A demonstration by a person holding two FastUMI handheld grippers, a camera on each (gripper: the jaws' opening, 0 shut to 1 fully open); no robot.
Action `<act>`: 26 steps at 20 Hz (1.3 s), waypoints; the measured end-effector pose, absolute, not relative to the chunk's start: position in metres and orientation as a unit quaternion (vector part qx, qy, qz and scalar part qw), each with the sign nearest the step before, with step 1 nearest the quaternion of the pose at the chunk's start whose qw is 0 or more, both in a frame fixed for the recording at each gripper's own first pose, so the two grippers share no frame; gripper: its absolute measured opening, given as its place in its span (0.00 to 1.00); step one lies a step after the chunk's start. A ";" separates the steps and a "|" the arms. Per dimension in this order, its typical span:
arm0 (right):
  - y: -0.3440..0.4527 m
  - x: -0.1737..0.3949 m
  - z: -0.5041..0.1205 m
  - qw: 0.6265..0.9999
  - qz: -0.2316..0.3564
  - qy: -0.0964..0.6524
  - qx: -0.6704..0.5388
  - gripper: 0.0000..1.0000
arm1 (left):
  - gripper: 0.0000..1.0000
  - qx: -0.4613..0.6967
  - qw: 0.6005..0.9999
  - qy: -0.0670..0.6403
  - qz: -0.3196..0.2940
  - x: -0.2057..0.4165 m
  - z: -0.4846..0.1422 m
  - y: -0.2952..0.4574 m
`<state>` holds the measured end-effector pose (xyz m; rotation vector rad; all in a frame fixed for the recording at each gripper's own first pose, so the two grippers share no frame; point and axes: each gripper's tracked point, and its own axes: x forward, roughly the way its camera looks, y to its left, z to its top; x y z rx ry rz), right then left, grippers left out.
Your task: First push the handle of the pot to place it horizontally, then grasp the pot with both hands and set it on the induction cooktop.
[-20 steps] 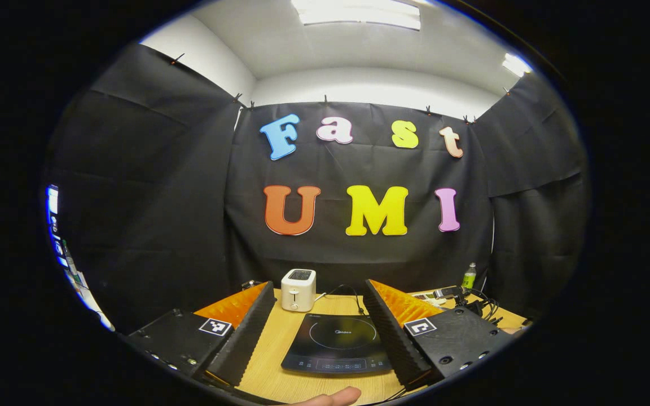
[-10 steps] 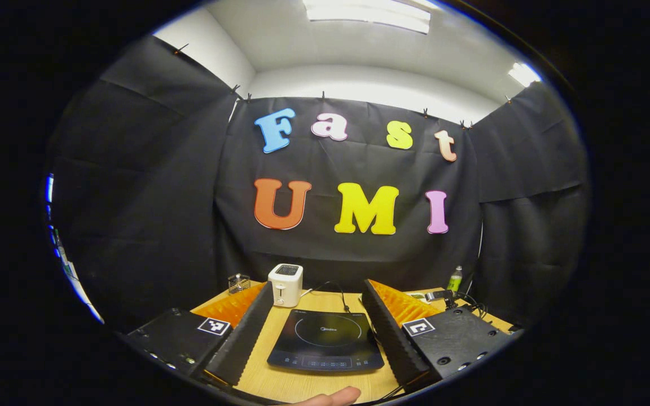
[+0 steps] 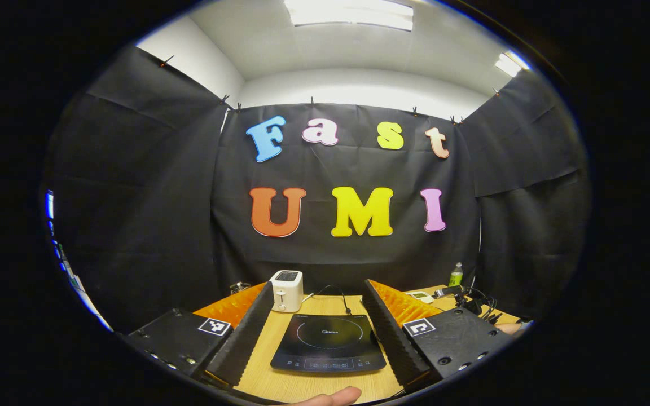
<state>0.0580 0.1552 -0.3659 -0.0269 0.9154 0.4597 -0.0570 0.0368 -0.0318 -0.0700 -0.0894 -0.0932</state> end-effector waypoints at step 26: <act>0.048 0.108 -0.369 0.889 0.229 0.392 -0.061 0.04 | 0.94 0.003 0.998 -0.045 -0.046 -0.026 -0.030 -0.016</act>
